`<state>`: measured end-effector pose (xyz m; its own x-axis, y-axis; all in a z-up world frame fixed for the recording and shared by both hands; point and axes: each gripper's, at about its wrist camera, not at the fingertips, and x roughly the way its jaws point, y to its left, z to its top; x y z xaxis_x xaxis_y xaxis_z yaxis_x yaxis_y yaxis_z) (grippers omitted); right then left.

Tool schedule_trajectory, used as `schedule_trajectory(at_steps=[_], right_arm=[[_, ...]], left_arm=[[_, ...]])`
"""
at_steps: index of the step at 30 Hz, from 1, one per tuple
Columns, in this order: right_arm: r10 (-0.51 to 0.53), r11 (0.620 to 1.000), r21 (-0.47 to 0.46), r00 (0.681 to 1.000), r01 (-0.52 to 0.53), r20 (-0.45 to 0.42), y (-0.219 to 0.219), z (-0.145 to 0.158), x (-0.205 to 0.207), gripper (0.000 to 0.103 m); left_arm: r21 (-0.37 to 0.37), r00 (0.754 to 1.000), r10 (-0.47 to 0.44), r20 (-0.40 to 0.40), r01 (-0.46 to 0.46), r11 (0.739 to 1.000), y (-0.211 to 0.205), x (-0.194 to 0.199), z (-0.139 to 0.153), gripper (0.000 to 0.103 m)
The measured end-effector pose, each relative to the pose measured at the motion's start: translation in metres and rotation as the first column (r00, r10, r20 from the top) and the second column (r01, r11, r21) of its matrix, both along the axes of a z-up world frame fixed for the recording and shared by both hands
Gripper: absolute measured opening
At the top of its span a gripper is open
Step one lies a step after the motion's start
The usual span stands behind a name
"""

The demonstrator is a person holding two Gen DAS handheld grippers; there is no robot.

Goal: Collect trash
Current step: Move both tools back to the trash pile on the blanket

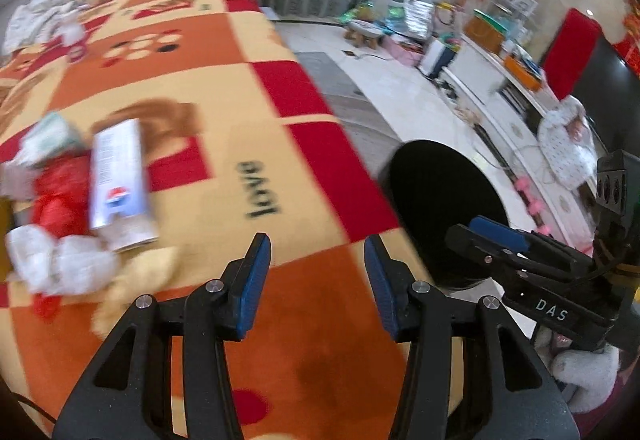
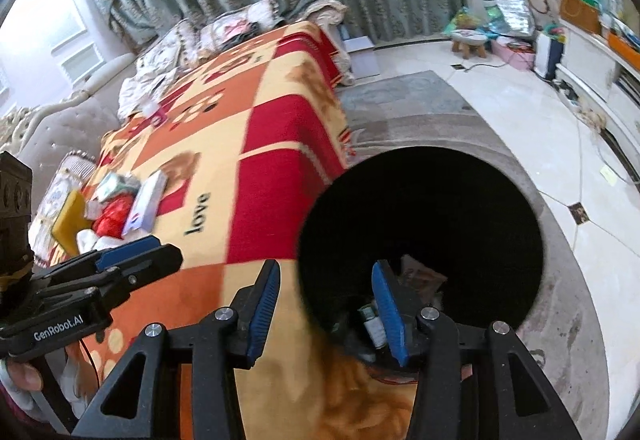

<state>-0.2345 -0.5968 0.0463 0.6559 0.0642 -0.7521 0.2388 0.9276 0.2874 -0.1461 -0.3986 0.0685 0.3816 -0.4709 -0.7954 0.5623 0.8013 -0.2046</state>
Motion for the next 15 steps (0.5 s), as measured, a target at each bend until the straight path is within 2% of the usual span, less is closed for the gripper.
schedule_trajectory(at_steps=[7, 12, 15], right_arm=[[0.119, 0.993, 0.020, 0.993, -0.119, 0.000, 0.052, 0.002, 0.028, 0.048], [0.202, 0.979, 0.018, 0.979, -0.202, -0.001, 0.090, 0.002, 0.045, 0.050], [0.245, 0.969, 0.017, 0.970, -0.245, 0.006, 0.110, 0.005, 0.054, 0.050]], left_arm=[[0.020, 0.990, 0.129, 0.057, -0.130, 0.991, 0.066, 0.017, 0.014, 0.047], [0.025, 0.964, 0.254, 0.080, -0.256, 0.966, 0.116, 0.047, 0.023, 0.047], [0.034, 0.935, 0.343, 0.087, -0.347, 0.937, 0.156, 0.066, 0.023, 0.047]])
